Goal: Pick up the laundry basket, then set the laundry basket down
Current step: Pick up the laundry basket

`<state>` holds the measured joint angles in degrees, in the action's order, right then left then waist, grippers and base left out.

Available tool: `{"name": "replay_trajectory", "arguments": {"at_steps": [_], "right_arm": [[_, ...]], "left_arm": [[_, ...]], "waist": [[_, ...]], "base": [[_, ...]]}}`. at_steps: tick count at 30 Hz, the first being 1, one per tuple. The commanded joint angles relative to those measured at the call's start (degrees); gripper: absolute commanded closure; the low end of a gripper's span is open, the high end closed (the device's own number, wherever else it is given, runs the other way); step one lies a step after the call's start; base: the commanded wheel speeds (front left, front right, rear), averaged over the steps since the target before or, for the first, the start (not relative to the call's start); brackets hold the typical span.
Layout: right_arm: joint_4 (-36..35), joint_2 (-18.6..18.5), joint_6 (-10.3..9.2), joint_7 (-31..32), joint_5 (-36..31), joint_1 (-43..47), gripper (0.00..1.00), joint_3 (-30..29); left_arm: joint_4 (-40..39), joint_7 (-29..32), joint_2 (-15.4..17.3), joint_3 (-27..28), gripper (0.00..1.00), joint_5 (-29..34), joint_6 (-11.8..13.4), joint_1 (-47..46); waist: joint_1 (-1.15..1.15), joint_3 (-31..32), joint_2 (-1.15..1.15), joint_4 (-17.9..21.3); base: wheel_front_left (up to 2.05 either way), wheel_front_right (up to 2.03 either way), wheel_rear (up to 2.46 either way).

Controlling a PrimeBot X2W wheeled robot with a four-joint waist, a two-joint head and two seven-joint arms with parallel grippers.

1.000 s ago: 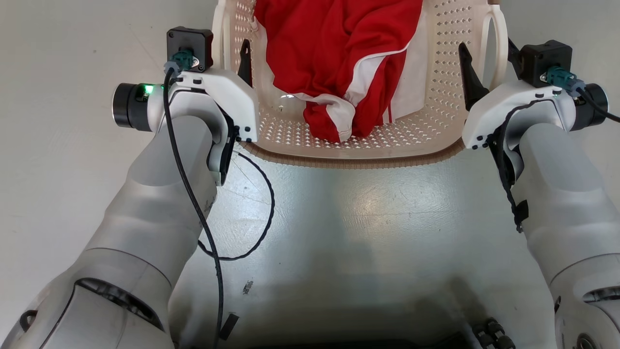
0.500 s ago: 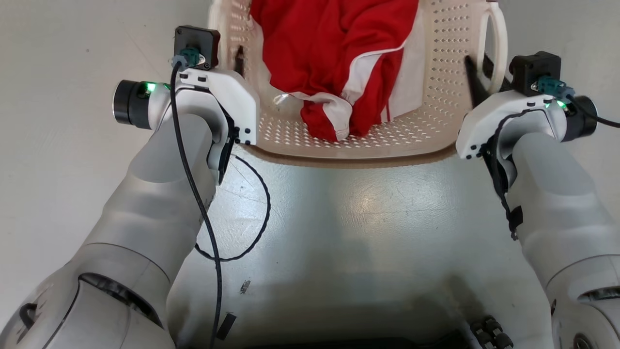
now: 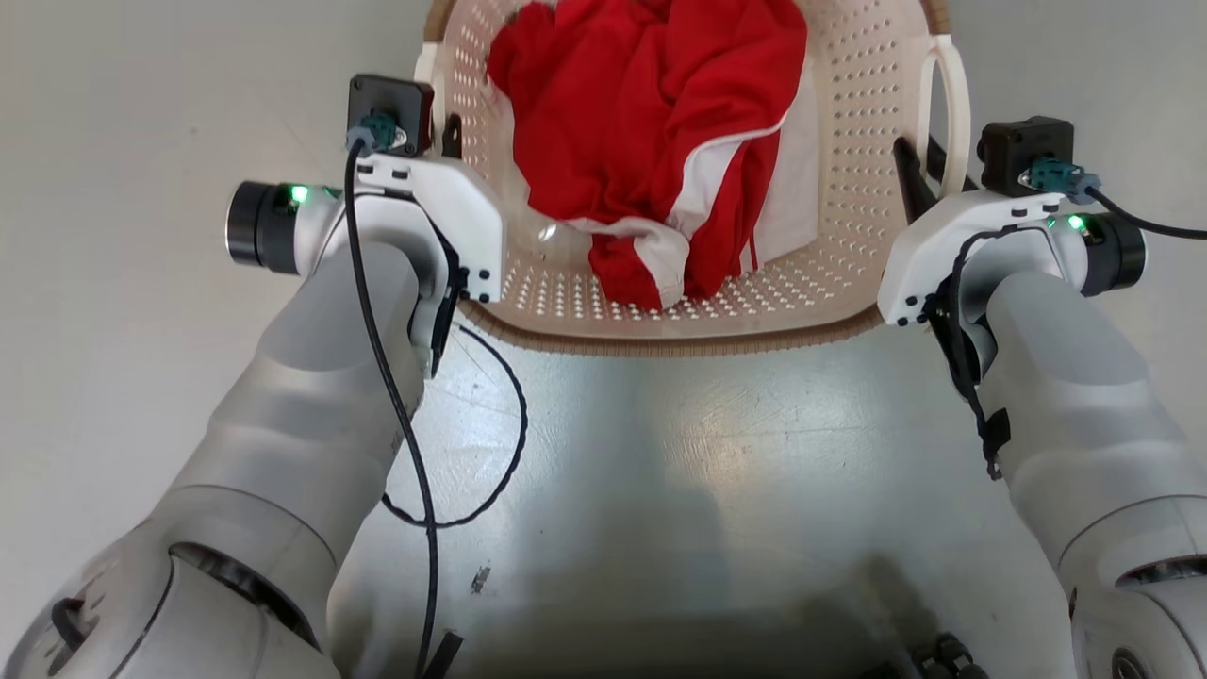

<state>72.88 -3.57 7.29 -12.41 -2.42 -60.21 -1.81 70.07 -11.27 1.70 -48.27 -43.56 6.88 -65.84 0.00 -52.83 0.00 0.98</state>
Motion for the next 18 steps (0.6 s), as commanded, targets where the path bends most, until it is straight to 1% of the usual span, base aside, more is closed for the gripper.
{"name": "replay_trajectory", "arguments": {"at_steps": [1,6,9,18], "right_arm": [[0.1,0.7,0.2,0.9,0.8,2.3,1.0,2.0],[0.5,0.7,0.2,3.1,5.0,4.0,1.0,6.2],[0.6,0.7,0.2,4.5,8.1,5.7,1.0,9.7],[-1.4,0.7,0.2,10.1,17.4,13.3,1.0,20.0]], "left_arm": [[-0.4,-0.3,1.2,-0.2,1.0,-0.6,0.1,1.2],[0.0,0.7,1.2,-1.4,1.0,-1.6,-0.2,3.3],[0.3,2.0,1.2,-2.2,1.0,-2.4,-0.5,5.2],[1.4,4.4,1.2,-4.1,1.0,-4.6,-0.8,12.8]], "waist": [[0.0,1.4,0.0,0.1],[0.0,4.9,0.0,0.6],[0.0,7.8,0.0,0.9],[0.0,19.1,0.0,2.1]], "base": [[0.0,0.0,0.0],[0.0,0.0,0.0],[0.0,0.0,0.0],[0.0,0.0,0.0]]}}
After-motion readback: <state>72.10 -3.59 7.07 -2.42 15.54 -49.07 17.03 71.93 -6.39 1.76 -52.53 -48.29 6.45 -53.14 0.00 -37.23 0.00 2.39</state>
